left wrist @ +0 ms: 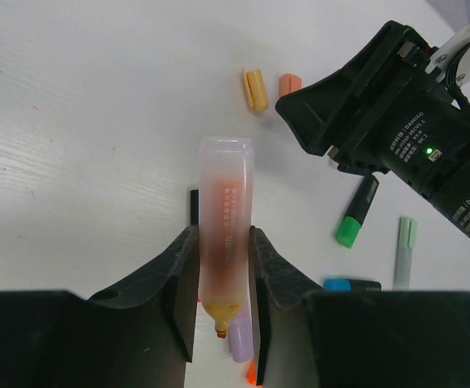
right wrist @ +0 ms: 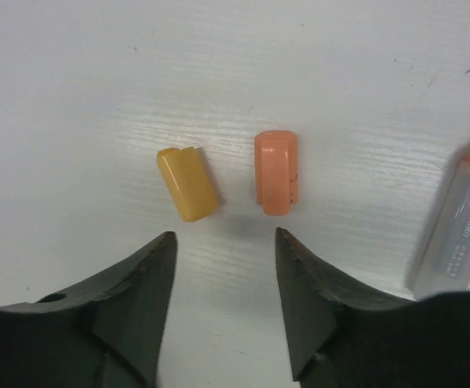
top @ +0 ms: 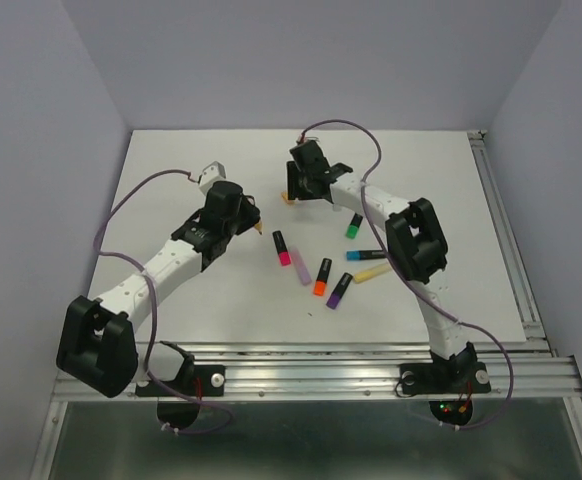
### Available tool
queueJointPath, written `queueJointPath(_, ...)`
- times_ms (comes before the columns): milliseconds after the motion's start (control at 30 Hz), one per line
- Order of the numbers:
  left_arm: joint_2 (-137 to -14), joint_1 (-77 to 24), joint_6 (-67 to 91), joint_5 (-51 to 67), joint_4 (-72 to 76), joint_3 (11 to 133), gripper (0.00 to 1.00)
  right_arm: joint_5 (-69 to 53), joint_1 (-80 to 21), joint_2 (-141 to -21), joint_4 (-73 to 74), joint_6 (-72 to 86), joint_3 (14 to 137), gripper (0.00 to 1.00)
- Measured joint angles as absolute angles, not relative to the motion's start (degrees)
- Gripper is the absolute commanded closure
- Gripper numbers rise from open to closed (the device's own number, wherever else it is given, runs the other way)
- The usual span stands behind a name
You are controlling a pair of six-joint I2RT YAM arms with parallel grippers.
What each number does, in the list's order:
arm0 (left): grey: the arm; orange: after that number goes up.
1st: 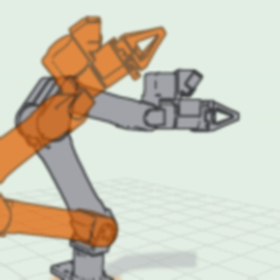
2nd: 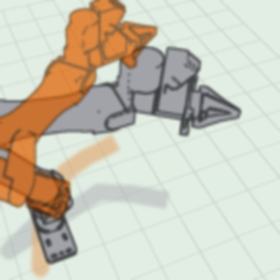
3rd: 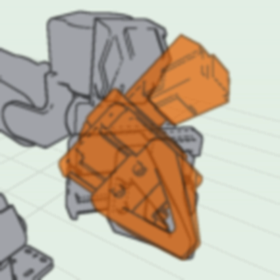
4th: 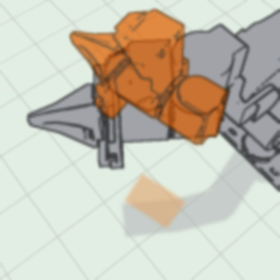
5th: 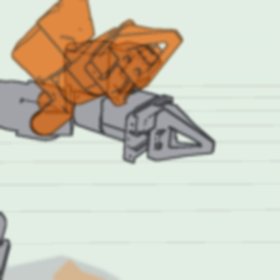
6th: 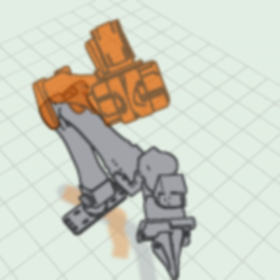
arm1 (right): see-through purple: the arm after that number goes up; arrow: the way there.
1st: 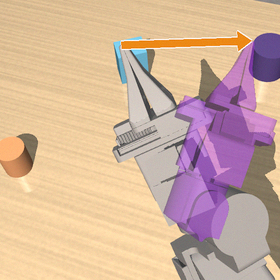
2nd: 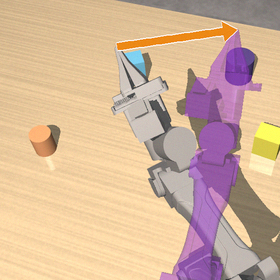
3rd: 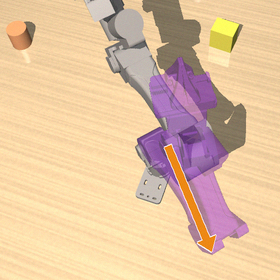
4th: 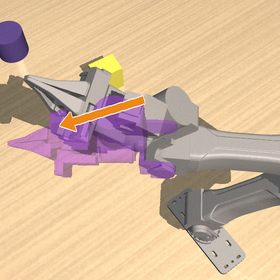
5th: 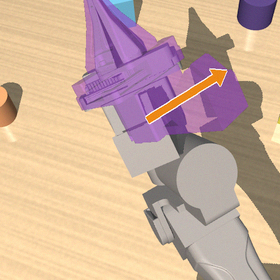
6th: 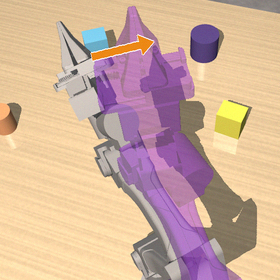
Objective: Open the pen caps
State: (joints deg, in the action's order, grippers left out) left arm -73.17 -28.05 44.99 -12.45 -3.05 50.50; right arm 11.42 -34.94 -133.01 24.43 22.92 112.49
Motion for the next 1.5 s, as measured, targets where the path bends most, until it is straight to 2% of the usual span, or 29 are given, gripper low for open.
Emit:
queueJointPath(67, -74.15, -28.05, 44.25, -11.97, -3.07, 52.03, 1.0, 12.32, -34.94, -131.81, 24.99, 23.11, 111.7, 0.29)
queueJointPath(100, -75.42, -28.05, 43.72, -11.51, -3.16, 53.43, 1.0, 13.63, -34.89, -129.88, 25.26, 23.44, 110.08, 0.2)
queueJointPath(167, -78.02, -28.05, 42.92, -10.5, -3.2, 55.92, 1.0, 15.51, -34.54, -126.23, 25.78, 24.38, 107.26, 0.14)
queueJointPath(200, -80.07, -28.16, 42.28, -9.76, -3.16, 57.89, 1.0, 16.49, -34.33, -122.63, 24.8, 25.1, 103.7, 0.07)
queueJointPath(267, -83.59, -28.56, 40.99, -8.8, -2.83, 61.12, 1.0, 17.54, -32.82, -114.5, 24.69, 27.14, 96.07, 0.0)
queueJointPath(500, -101.58, -32.49, 33.58, -5.54, -4.21, 80.93, 1.0, 22.15, -21.19, -87.64, 17.58, 33.89, 67.35, 0.0)
queueJointPath(667, -115.87, -34.87, 28.51, -4.6, -7.09, 97.82, 1.0, 24.6, -22.04, -77.47, 17.23, 37.58, 54.33, 0.0)
queueJointPath(1033, -144.05, -36.25, 22.72, -3.03, -16.01, 132.7, 1.0, 26.61, -22.81, -67.75, 17.93, 40.14, 47.42, 0.0)
queueJointPath(1400, -146.87, -36.23, 19.94, -4.78, -18.92, 133.84, 0.95, 26.57, -22.81, -67.64, 18.04, 39.68, 47.4, 0.0)
queueJointPath(1500, -146.87, -36.25, 19.97, -4.8, -18.9, 133.84, 0.86, 26.59, -22.81, -67.64, 18.11, 39.46, 47.4, 0.0)
